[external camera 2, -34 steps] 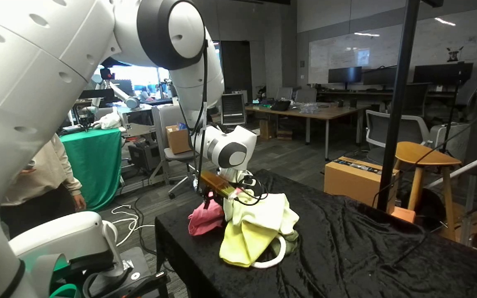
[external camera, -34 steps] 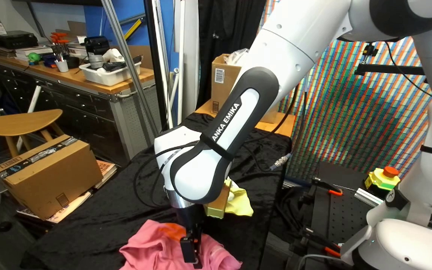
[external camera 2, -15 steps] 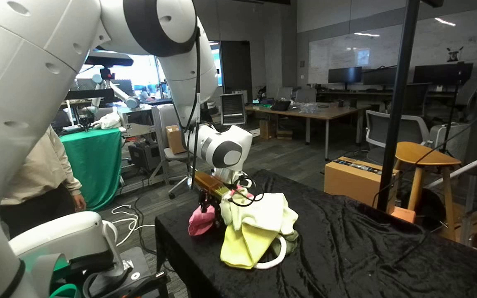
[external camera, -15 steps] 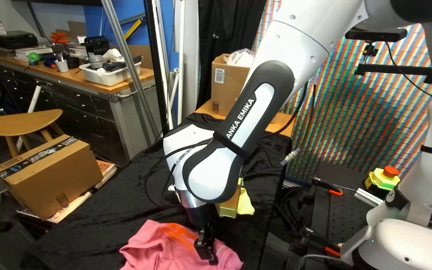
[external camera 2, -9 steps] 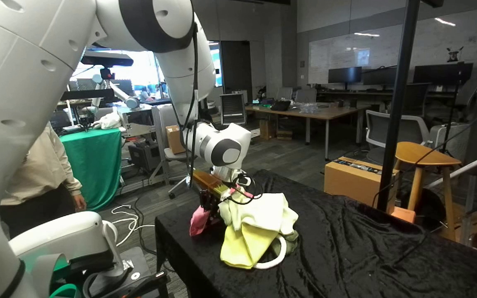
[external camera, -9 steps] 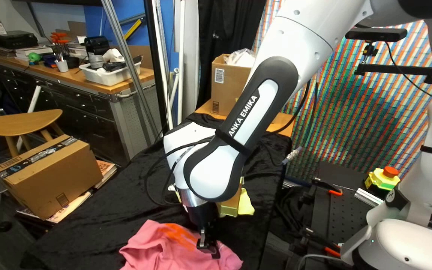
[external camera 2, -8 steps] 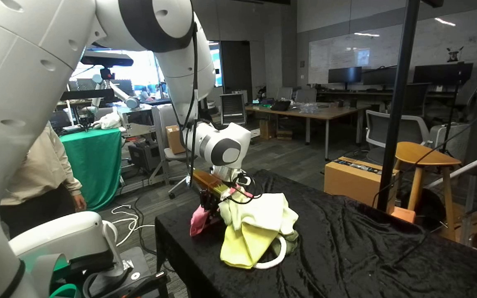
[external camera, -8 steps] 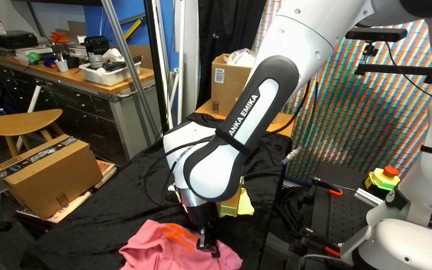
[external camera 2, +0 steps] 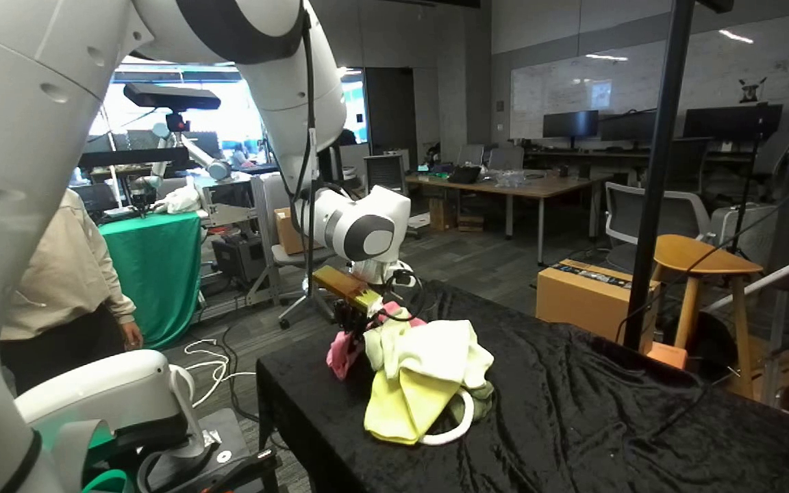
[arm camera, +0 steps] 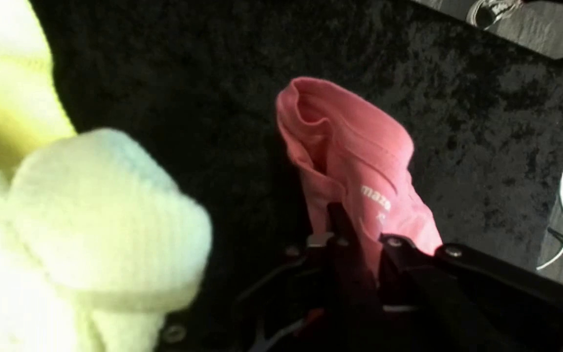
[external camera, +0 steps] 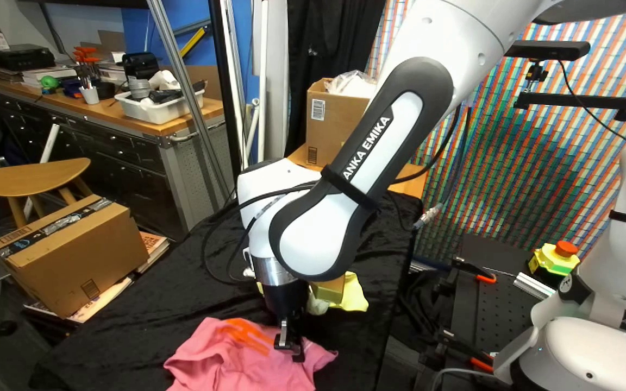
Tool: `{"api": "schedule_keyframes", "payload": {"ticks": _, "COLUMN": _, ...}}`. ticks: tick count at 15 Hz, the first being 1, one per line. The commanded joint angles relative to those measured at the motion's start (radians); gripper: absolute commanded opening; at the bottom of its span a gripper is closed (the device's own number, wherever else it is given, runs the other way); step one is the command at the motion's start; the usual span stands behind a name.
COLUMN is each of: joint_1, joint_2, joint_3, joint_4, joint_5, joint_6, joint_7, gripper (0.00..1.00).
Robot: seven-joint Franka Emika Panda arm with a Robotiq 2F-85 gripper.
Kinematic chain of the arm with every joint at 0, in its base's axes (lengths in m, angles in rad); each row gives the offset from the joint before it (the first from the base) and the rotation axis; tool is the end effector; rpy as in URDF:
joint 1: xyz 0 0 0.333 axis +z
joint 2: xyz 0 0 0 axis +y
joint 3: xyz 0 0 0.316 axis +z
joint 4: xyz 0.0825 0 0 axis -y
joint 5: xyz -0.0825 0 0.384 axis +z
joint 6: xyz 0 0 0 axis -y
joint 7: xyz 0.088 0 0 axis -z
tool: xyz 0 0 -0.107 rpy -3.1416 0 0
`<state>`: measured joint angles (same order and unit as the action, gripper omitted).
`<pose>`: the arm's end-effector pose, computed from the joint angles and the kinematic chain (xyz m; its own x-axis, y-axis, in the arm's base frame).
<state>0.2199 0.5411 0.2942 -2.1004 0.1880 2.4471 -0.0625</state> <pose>0.4852 0.2794 0.1547 0.8981 0.3990 -0.1852 0.3495 -0.9029 -0.2505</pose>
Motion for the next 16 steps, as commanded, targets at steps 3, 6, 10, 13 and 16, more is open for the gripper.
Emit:
{"api": "schedule_keyframes", "payload": {"ticks": 3, "joint_1": -0.042, "joint_2": -0.167, "joint_3": 0.023, "joint_4": -0.163, "joint_5": 0.087, "joint_6": 0.27, "joint_7": 0.011, "gripper": 0.05}}
{"api": "schedule_keyframes", "payload": {"ticks": 6, "joint_1": -0.092, "joint_2": -0.222, "joint_3": 0.051, "joint_4": -0.229, "joint_5": 0.195, "joint_6": 0.394, "joint_7": 0.004, "gripper": 0.05}}
{"api": "schedule_keyframes", "payload": {"ticks": 10, "joint_1": -0.195, "joint_2": -0.287, "joint_3": 0.135, "joint_4": -0.303, "joint_5": 0.386, "joint_6": 0.536, "joint_7": -0.026, "gripper": 0.05}}
{"api": "schedule_keyframes", "payload": {"ticks": 13, "joint_1": -0.276, "joint_2": -0.327, "joint_3": 0.219, "joint_4": -0.34, "joint_5": 0.55, "joint_6": 0.627, "joint_7": -0.077, "gripper": 0.05}}
{"api": "schedule_keyframes", "payload": {"ticks": 16, "joint_1": -0.368, "joint_2": -0.372, "joint_3": 0.323, "joint_4": -0.356, "joint_5": 0.73, "joint_6": 0.676, "joint_7": -0.163, "gripper": 0.05}}
